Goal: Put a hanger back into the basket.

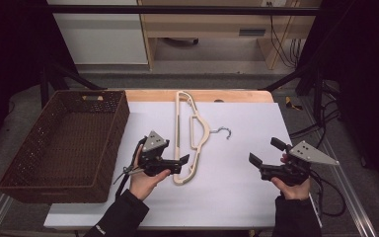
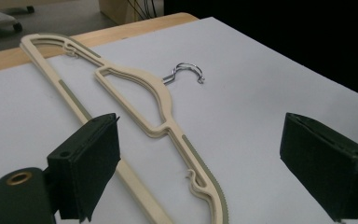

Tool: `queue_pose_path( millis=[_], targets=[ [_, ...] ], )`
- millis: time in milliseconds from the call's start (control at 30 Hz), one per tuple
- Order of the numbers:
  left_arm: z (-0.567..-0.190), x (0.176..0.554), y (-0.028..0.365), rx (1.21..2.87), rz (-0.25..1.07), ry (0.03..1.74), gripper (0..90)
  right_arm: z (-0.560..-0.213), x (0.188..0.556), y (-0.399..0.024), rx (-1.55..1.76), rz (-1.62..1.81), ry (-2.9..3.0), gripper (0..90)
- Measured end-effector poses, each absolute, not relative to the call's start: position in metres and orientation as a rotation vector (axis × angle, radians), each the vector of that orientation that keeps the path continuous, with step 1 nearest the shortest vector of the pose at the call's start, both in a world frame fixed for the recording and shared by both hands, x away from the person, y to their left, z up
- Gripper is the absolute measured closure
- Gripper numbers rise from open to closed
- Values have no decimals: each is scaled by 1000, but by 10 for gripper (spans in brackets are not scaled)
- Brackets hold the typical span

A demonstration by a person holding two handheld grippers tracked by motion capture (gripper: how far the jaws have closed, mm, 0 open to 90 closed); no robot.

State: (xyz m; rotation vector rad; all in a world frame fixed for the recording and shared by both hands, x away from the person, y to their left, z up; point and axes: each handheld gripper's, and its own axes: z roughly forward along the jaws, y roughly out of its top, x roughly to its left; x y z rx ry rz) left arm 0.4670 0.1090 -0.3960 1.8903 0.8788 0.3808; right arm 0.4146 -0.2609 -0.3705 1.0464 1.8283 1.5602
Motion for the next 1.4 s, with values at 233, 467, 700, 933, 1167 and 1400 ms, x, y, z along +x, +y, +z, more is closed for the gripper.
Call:
queue_pose_path(
  millis=[233, 467, 700, 933, 1167, 1400],
  targets=[
    [-422, 482, 81, 1966, 353, 912, 191, -371, 416, -260, 1044, 1562, 1836, 50],
    [-444, 494, 64, 2015, 344, 959, 299, -371, 416, -261, 1043, 1566, 1840, 50],
    [-462, 503, 55, 2060, 304, 1008, 448, -371, 416, -261, 1044, 1577, 1836, 51],
    [-473, 509, 50, 2093, 268, 1043, 585, -373, 417, -260, 1044, 1576, 1841, 51],
    [-475, 510, 48, 2107, 258, 1044, 646, -372, 417, -261, 1040, 1573, 1842, 51],
    [-472, 510, 50, 2112, 248, 1044, 670, -373, 417, -260, 1041, 1574, 1843, 51]
  ],
)
